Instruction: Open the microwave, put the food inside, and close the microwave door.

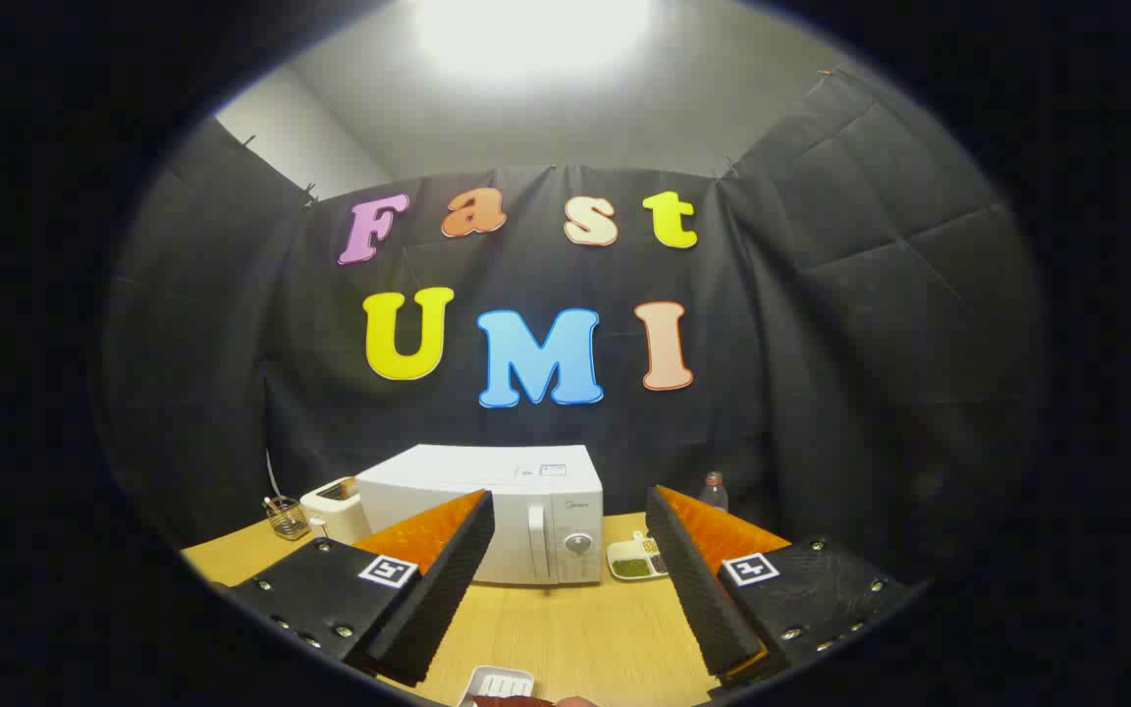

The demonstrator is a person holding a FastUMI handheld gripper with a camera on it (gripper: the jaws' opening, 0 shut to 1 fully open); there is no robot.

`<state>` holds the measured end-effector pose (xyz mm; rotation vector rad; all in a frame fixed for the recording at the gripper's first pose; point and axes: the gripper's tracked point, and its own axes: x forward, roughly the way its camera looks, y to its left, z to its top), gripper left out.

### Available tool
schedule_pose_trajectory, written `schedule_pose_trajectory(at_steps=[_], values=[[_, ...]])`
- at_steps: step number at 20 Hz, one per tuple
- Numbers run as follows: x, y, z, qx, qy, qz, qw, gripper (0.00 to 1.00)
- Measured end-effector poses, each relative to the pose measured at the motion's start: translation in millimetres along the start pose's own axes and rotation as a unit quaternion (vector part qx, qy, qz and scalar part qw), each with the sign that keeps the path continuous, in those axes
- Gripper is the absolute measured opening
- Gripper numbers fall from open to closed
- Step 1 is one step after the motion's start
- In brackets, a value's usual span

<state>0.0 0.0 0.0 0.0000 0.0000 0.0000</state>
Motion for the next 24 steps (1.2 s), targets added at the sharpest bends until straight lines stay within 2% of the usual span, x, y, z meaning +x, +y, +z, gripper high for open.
schedule_pose_trajectory(at_steps=[24], values=[[-4.9, -8.1, -14.4, -0.007, 0.013, -0.008, 1.0, 0.97]])
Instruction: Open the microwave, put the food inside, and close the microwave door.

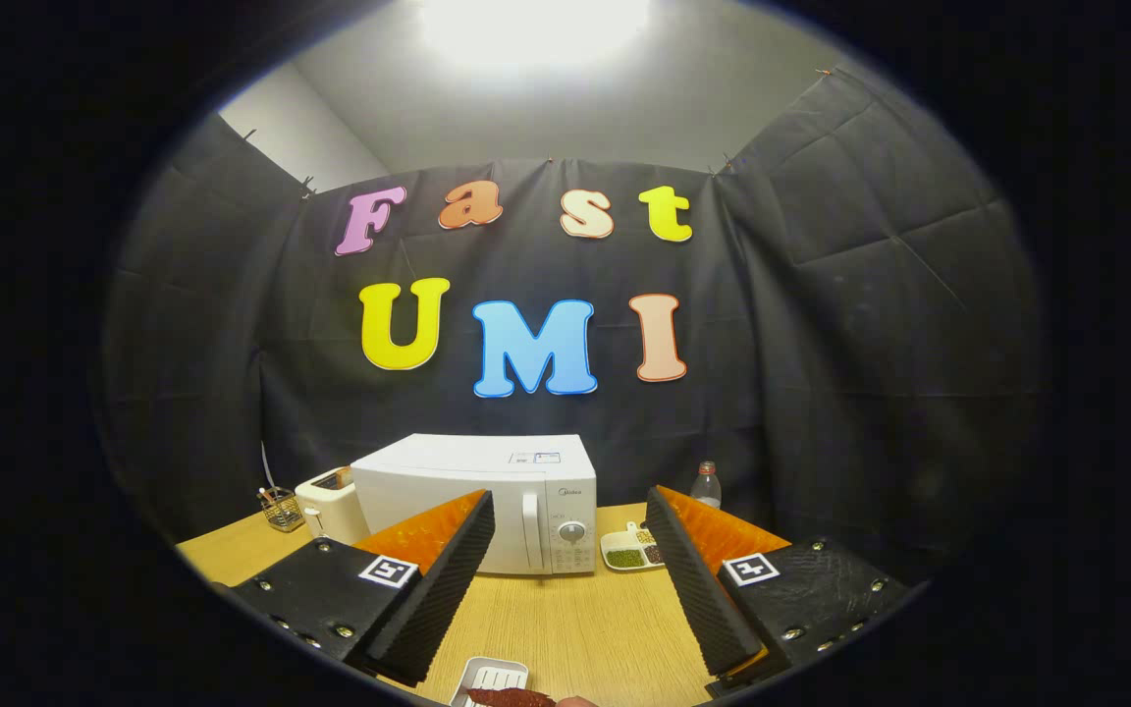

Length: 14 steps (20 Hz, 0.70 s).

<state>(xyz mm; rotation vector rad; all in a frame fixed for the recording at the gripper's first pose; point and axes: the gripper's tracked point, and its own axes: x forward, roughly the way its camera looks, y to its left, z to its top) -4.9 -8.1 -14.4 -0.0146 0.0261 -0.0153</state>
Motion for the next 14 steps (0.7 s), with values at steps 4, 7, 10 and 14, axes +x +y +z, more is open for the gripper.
schedule_pose_trajectory(at_steps=[4, 7, 10, 14], values=[[17.3, -2.4, 1.1, 0.0, 0.0, 0.002, 1.0, 0.97], [35.5, -0.6, -1.6, 0.0, 0.004, 0.009, 1.0, 0.97], [57.3, 3.4, -7.7, 0.001, 0.013, 0.016, 1.0, 0.97], [90.9, 7.8, -20.7, -0.003, 0.028, 0.029, 0.999, 0.97]])
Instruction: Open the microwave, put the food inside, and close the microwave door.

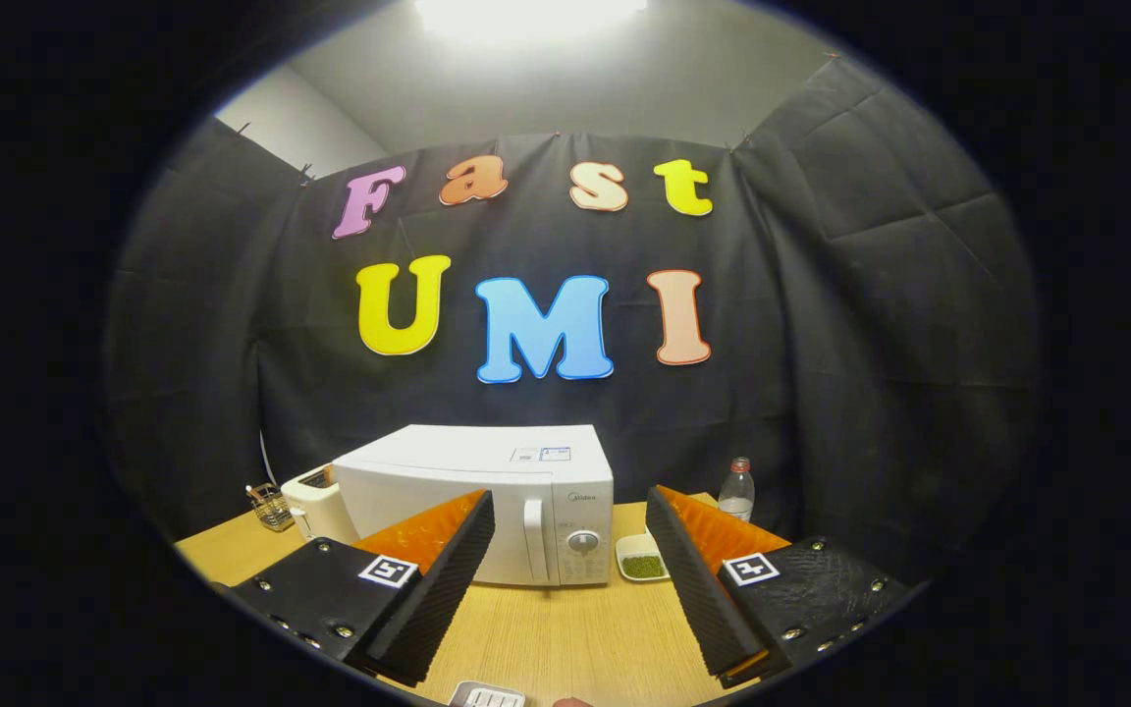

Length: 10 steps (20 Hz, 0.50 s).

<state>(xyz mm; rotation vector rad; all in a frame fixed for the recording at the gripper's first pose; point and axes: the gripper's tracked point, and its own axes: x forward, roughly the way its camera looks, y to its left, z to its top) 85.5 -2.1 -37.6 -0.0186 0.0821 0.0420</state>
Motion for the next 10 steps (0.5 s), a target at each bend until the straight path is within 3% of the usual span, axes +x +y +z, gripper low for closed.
schedule_pose_trajectory(at_steps=[10], values=[[91.4, 15.2, -46.5, -0.011, 0.05, 0.039, 0.998, 0.97]])
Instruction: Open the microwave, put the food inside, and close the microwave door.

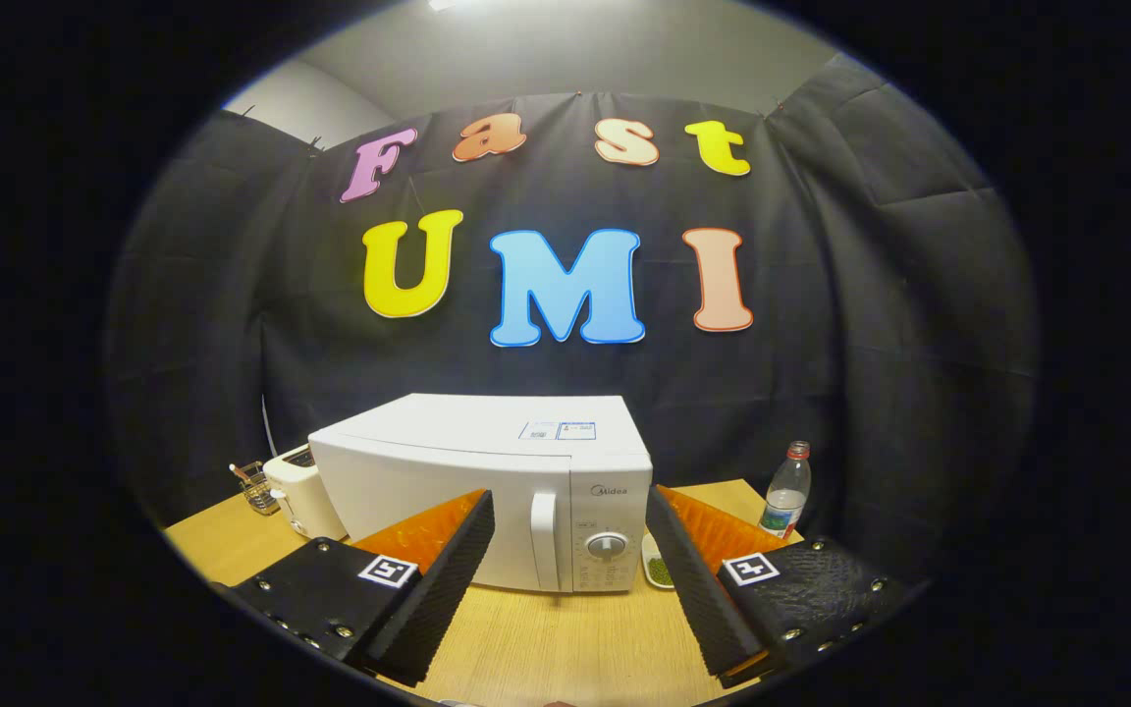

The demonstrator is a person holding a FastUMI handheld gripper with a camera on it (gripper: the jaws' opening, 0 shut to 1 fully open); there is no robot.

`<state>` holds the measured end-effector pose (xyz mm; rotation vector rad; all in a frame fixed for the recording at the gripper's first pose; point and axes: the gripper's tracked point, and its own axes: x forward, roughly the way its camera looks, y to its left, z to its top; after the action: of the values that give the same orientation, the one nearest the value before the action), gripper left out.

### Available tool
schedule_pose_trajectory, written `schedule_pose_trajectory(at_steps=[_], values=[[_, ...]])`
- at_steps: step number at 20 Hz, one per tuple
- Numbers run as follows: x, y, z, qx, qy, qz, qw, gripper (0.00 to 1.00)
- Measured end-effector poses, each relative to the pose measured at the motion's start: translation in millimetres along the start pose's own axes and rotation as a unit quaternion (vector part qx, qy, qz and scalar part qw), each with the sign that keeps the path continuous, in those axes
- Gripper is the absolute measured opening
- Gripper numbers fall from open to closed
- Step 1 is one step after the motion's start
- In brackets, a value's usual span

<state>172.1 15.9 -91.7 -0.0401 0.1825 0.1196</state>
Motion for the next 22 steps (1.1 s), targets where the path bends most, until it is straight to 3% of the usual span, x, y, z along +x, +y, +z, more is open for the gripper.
schedule_pose_trajectory(at_steps=[9, 12, 14, 18, 19, 21, 22], values=[[76.6, 17.5, -59.4, -0.018, 0.061, 0.032, 0.997, 0.97], [95.1, 22.6, -79.8, -0.021, 0.083, 0.034, 0.996, 0.93], [105.7, 22.6, -89.6, -0.017, 0.094, 0.03, 0.995, 0.8], [121.2, 19.9, -103.3, -0.004, 0.114, 0.013, 0.993, 0.78], [120.5, 16.5, -101.3, -0.001, 0.111, 0.004, 0.994, 0.66], [122.3, 19.4, -103.0, -0.008, 0.109, -0.004, 0.994, 0.52], [124.1, 20.1, -103.2, -0.016, 0.108, -0.007, 0.994, 0.52]])
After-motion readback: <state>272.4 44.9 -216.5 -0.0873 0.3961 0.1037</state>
